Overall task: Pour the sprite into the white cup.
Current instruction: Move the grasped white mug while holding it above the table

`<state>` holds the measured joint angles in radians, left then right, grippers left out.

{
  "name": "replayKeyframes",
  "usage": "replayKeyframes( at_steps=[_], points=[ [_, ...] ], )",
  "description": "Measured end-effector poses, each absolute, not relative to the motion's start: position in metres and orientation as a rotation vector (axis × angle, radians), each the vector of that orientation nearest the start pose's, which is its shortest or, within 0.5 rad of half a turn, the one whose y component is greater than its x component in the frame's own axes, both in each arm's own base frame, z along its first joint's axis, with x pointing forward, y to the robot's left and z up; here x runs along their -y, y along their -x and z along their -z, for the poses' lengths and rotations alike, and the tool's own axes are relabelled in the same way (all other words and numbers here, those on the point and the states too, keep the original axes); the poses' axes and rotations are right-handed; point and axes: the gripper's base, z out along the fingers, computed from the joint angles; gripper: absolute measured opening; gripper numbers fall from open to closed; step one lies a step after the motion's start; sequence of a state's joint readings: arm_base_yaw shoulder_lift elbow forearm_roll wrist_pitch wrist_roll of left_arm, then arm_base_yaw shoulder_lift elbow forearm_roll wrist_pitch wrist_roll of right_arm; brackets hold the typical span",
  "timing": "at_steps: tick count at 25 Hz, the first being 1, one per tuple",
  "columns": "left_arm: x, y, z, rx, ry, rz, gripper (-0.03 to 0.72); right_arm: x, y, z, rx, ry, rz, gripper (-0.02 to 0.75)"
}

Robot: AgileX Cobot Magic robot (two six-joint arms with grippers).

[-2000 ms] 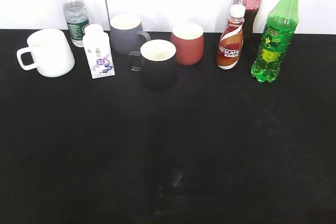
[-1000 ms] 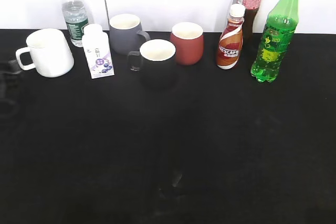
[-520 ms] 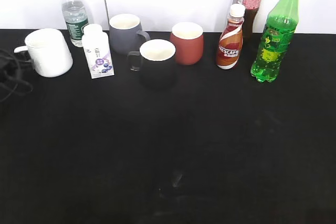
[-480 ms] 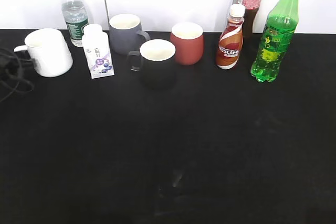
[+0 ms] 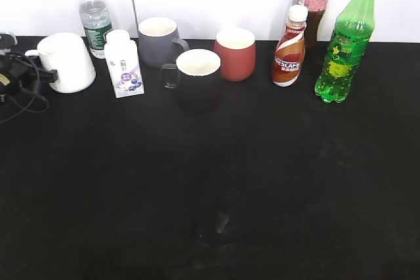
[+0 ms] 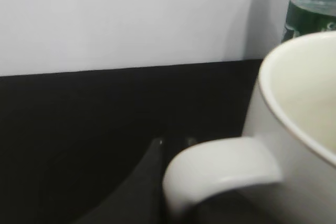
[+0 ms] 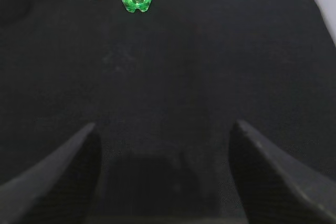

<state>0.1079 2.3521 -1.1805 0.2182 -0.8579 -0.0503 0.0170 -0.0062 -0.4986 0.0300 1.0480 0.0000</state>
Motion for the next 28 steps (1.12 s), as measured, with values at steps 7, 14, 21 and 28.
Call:
replayKeyframes(
  at_steps=[7,14,21,28],
  points=[
    [-0.025,-0.390,-0.119,-1.759,-0.135,-0.004,0.056,-0.002,0.005,-0.278,-2.027,0.018,-0.046,0.565],
    [0.020,-0.282,-0.148,-1.674,-0.302,0.250,0.055,-0.003,0.005,-0.278,-2.027,0.019,-0.051,0.565],
    [0.079,-0.266,-0.137,-1.674,-0.543,0.440,0.054,-0.011,-0.006,-0.288,-1.999,0.012,-0.182,0.565],
    [0.085,-0.265,-0.123,-1.718,-0.556,0.466,0.053,-0.001,-0.175,-0.256,-1.776,-0.090,-0.060,0.565]
  ],
)
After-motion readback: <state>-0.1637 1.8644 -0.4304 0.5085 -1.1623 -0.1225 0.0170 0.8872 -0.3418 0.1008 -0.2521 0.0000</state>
